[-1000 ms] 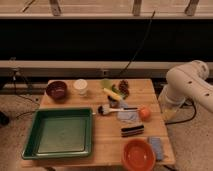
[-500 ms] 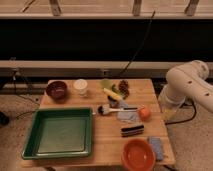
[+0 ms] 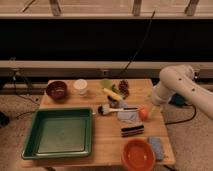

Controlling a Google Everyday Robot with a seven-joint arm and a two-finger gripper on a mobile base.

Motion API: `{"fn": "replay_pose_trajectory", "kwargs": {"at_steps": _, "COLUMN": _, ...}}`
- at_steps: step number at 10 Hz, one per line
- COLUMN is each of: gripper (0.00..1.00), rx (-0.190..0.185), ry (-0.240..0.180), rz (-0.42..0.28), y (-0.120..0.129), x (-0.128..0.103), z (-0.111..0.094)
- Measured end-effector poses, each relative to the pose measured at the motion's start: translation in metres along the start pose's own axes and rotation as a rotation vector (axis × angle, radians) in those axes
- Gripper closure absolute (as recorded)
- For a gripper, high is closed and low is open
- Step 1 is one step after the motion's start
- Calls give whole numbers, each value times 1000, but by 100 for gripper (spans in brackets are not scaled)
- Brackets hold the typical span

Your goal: Place brush in red bowl

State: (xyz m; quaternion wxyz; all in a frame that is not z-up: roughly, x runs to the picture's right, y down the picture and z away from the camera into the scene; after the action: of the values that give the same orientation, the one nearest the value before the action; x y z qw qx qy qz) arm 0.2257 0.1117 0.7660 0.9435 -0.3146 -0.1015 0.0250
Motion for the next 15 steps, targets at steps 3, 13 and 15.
{"fn": "replay_pose_trajectory", "kwargs": {"at_steps": 3, "gripper": 35, "rx": -32, "ry": -66, "rz": -19, "y": -28, "x": -21, "z": 33}}
{"fn": "replay_pose_trajectory", "kwargs": {"at_steps": 13, "gripper": 35, "rx": -133, "ry": -131, "rz": 51, "y": -56, "x": -38, "z": 128}}
{"fn": "replay_pose_trajectory", "kwargs": {"at_steps": 15, "gripper": 35, "rx": -150, "ry": -132, "rz": 56, "y": -59, "x": -40, "z": 136}}
